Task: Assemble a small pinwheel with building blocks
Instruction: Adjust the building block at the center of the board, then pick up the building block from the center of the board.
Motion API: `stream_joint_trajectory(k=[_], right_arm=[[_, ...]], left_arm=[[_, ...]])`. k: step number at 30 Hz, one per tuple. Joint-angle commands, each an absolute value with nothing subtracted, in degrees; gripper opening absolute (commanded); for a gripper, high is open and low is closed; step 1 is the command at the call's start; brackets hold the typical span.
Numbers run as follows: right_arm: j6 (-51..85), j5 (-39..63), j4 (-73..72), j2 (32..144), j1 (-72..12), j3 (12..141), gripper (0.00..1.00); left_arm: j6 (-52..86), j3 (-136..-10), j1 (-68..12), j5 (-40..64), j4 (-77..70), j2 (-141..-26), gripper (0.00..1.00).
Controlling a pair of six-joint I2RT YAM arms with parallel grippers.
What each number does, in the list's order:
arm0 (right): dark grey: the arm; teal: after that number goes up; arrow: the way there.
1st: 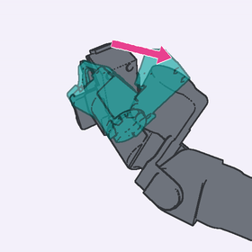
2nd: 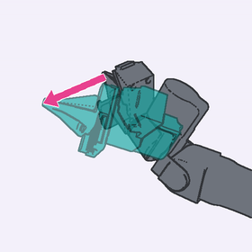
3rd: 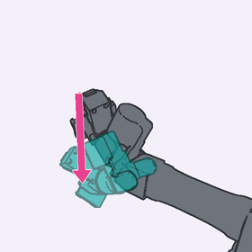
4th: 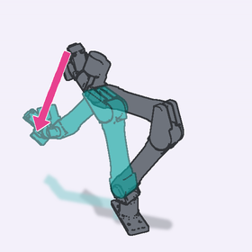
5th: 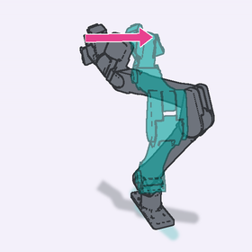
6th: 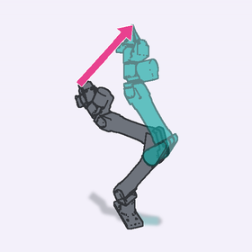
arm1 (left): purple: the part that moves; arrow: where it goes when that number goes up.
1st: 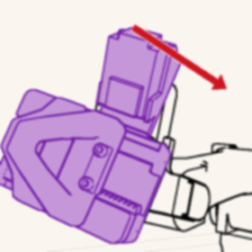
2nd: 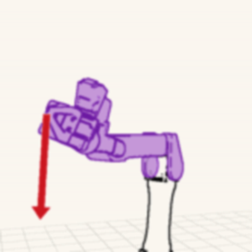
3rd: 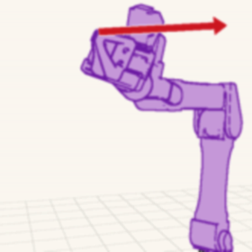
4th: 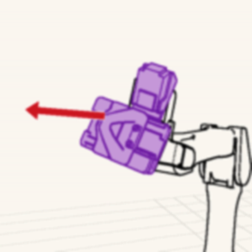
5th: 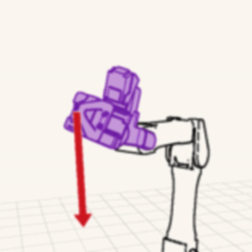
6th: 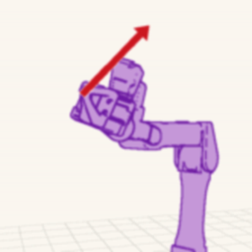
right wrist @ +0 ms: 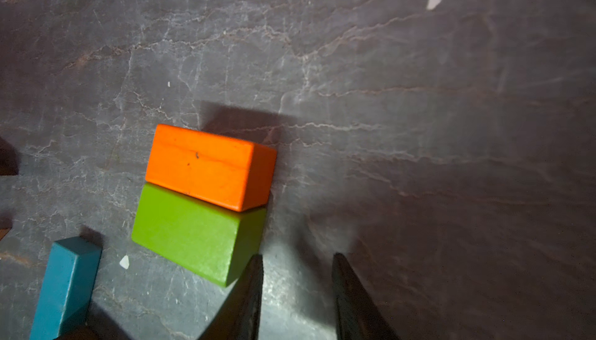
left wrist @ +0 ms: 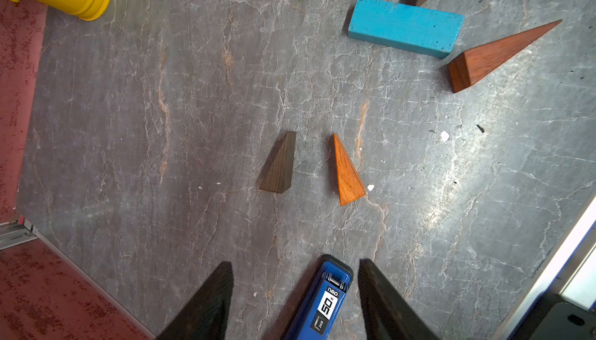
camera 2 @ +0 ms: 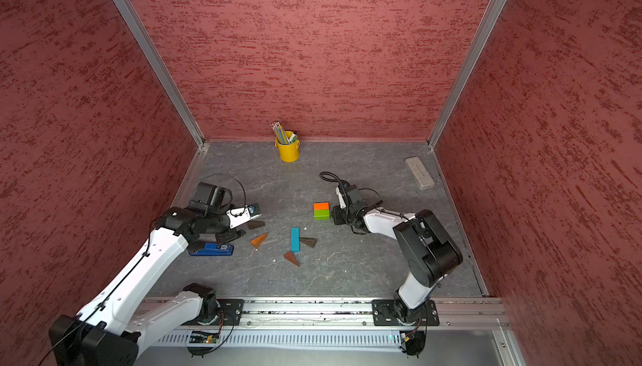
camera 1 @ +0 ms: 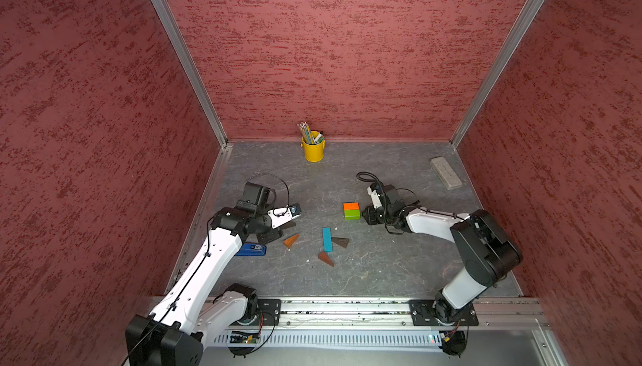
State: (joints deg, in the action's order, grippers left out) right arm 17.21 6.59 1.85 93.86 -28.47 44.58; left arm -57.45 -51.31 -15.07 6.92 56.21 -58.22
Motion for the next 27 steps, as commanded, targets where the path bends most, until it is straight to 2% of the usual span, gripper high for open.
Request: stream_joint_trajectory(k=[1, 4, 7, 11, 14, 16, 17, 21, 27], right_arm=[[15.82, 0.30, 4.46, 89.94, -28.78, 44.96, 0.39], [13.63, -0.73, 5.47, 86.85, -28.75, 43.96, 0.43], [9.99, 0.58, 3.03, 81.83, -28.71, 41.46, 0.51], [4.11, 6.52, -5.19, 73.30, -28.68, 35.98, 0.66], [2.71, 8.84, -10.69, 69.48, -28.69, 32.19, 0.75], [2.03, 10.92, -12.38, 68.47, -28.71, 30.91, 0.85], [1.65, 12.79, -13.02, 67.98, -28.69, 30.41, 0.97], [0.68, 22.35, -18.17, 64.20, -28.83, 28.02, 0.99], [-2.14, 24.02, -20.56, 61.10, -28.76, 26.71, 0.99]], left_arm=[[-59.50, -50.80, -15.03, 5.64, 56.43, -60.05, 0.64], [-64.55, -50.59, -15.03, 2.21, 55.33, -63.22, 0.63], [-71.70, -48.87, -14.92, -0.64, 50.54, -65.46, 0.60], [-79.77, -49.64, -11.47, 7.43, 44.93, -66.87, 0.59], [-87.29, -49.19, -11.34, 5.17, 41.78, -70.18, 0.59], [-88.12, -52.05, -11.01, 6.16, 44.05, -73.09, 0.59], [-88.54, -53.83, -10.99, 6.89, 46.37, -74.89, 0.59], [-90.60, -55.81, -11.72, 6.44, 49.88, -78.65, 0.59], [-89.82, -55.25, -13.03, 3.09, 49.92, -83.03, 0.54]])
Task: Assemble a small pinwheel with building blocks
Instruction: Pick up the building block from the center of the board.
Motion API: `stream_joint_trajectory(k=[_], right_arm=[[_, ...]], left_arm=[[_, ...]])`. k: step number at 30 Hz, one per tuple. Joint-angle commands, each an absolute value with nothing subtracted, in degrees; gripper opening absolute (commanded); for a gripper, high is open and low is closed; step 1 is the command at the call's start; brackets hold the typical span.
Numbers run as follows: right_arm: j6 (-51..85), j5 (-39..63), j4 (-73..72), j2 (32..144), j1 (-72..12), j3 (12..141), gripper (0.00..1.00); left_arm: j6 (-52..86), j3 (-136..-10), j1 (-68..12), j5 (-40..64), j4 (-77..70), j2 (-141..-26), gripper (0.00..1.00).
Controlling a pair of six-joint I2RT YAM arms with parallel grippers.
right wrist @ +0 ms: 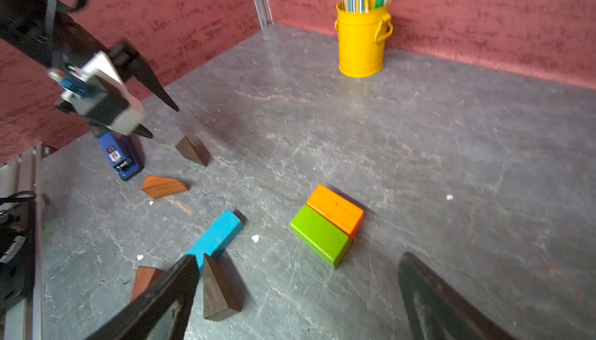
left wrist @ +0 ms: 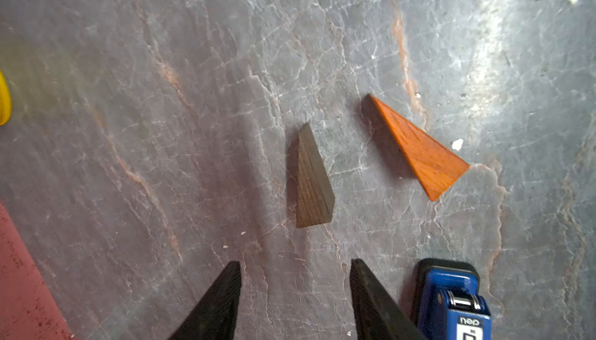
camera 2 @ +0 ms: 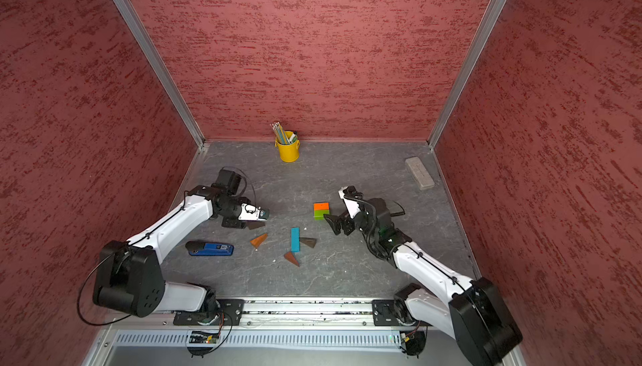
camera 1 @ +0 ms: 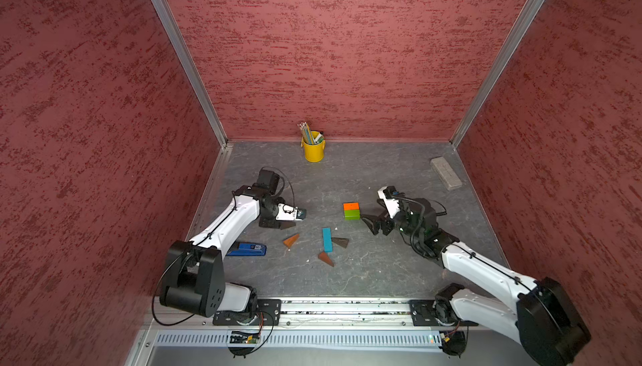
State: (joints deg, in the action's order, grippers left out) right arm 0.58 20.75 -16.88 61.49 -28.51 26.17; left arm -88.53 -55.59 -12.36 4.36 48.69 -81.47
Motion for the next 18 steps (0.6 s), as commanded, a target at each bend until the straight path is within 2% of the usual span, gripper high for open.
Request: stream_joint_trajectory(k=[1, 18], right_arm=[[-2.98, 24.29, -19.39, 61.62, -28.80, 27.39, 0.99], [-3.25, 23.44, -18.04, 62.69, -28.78, 27.82, 0.99]], left_arm=[[-89.15, -55.27, -13.30, 3.12, 49.67, -83.67, 0.54], [-86.04, -55.72, -13.36, 2.48, 44.43, -91.04, 0.51]])
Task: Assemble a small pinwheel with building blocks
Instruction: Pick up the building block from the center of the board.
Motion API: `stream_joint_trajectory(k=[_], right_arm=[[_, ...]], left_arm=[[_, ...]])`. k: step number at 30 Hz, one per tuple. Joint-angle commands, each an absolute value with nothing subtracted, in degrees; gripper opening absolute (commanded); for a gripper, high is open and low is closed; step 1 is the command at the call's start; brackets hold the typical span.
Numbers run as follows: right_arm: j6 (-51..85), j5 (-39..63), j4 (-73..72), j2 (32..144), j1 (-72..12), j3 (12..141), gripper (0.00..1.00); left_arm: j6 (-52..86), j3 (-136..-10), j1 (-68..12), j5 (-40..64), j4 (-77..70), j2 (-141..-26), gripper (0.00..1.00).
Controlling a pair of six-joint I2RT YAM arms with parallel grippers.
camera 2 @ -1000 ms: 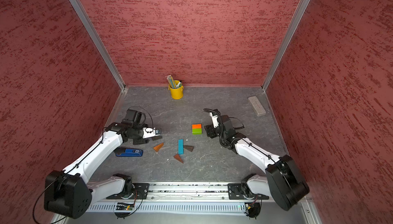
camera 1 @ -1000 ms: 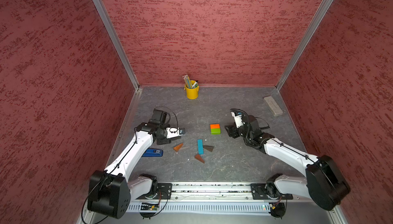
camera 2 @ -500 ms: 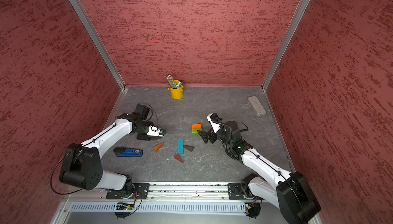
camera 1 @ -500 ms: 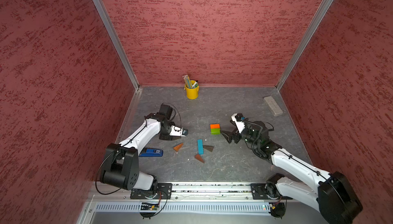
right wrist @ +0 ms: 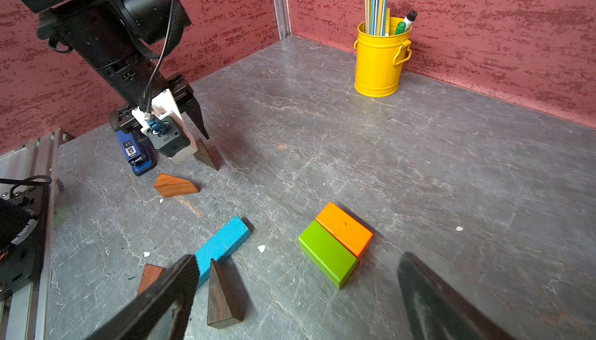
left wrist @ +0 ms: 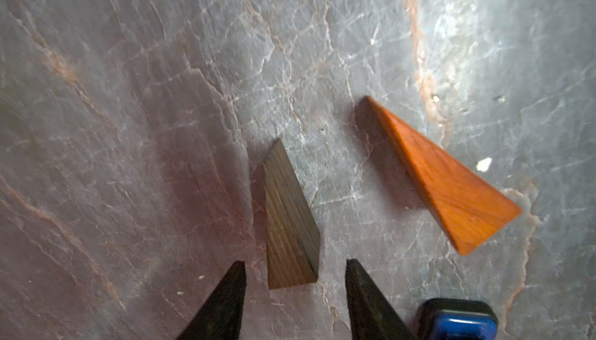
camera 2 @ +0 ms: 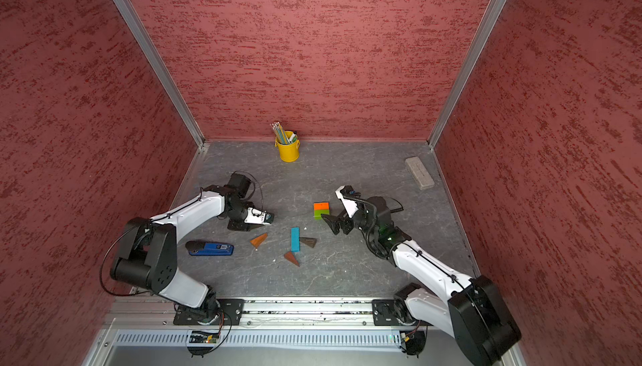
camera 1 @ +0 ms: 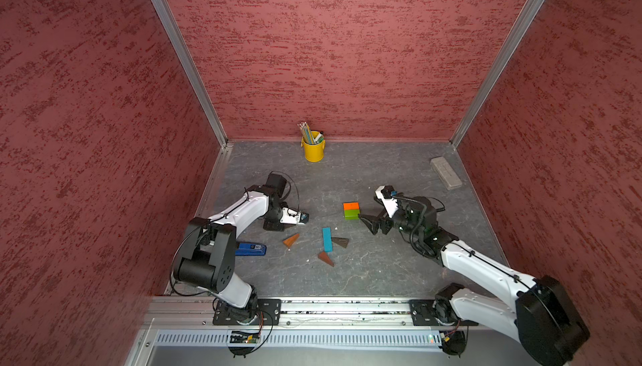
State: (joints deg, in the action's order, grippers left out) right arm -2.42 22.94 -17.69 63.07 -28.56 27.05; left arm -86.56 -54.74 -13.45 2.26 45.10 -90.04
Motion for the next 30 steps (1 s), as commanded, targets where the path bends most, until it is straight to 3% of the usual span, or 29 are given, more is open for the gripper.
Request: stream_joint_trajectory(k=[1, 18, 30], right_arm=[[-3.16, 23.20, -18.02, 62.50, -28.80, 27.73, 0.99], [-3.47, 22.77, -17.64, 63.11, -28.81, 27.93, 0.99], [-3.78, 22.48, -17.14, 62.36, -28.82, 27.85, 0.99]], left_arm=[[-86.04, -55.72, -13.37, 2.29, 44.42, -91.22, 0.51], [-85.92, -55.63, -13.27, 1.76, 43.33, -92.89, 0.41], [-84.73, -57.36, -14.06, 1.23, 44.23, -94.72, 0.26]])
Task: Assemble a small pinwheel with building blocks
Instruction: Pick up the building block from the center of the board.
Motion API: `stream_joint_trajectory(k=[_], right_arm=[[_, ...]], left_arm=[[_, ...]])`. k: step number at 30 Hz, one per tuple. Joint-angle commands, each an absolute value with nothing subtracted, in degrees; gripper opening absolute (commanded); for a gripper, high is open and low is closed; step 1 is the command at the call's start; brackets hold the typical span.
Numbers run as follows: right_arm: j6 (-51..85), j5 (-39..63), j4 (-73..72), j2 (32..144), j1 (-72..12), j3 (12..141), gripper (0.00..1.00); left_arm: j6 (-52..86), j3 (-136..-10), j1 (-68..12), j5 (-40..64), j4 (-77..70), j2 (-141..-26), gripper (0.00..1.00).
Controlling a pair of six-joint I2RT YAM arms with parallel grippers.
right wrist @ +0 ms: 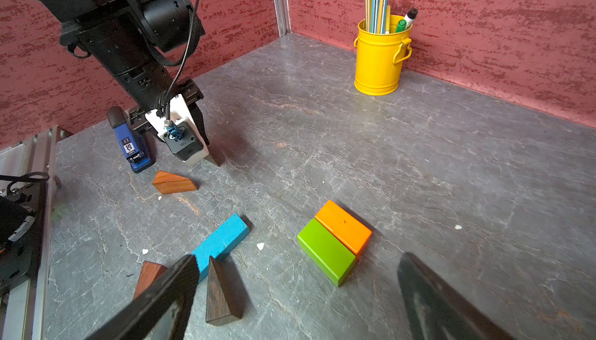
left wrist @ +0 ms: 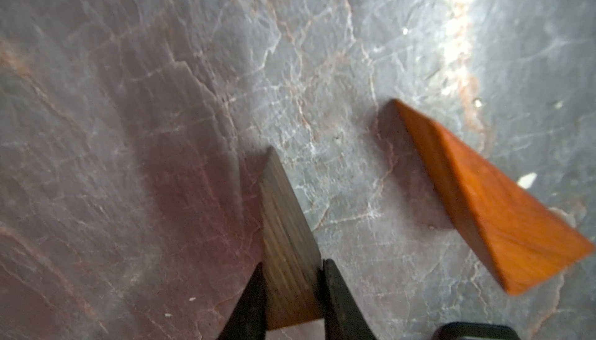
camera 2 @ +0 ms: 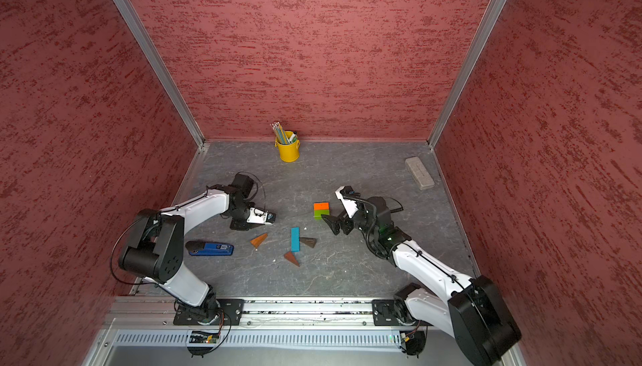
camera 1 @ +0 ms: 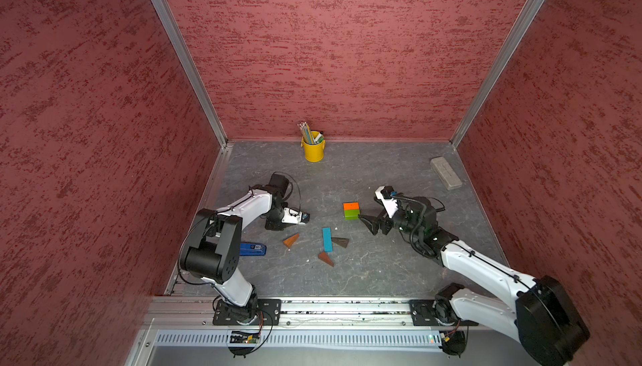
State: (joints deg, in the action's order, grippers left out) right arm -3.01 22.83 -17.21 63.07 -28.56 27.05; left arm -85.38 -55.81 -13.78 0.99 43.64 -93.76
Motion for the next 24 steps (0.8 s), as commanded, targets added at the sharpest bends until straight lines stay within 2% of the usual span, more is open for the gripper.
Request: stream_joint_trajectory(k=[1, 9, 16, 24], right_arm=[[-3.78, 22.41, -17.32, 62.24, -28.78, 27.84, 0.99], [-4.26, 22.37, -16.93, 61.26, -28.58, 29.25, 0.98], [-6.48, 19.93, -17.51, 59.67, -28.42, 30.66, 0.99], [-10.52, 15.86, -14.42, 50.87, -28.44, 26.98, 0.98]], left_arm=[[-84.64, -57.63, -14.06, 1.27, 44.82, -94.81, 0.25], [-82.98, -59.41, -14.06, 1.16, 46.25, -94.60, 0.19], [-82.16, -61.24, -13.62, 2.83, 45.24, -93.64, 0.17], [-83.08, -67.18, -14.10, 2.81, 46.99, -96.00, 0.17]])
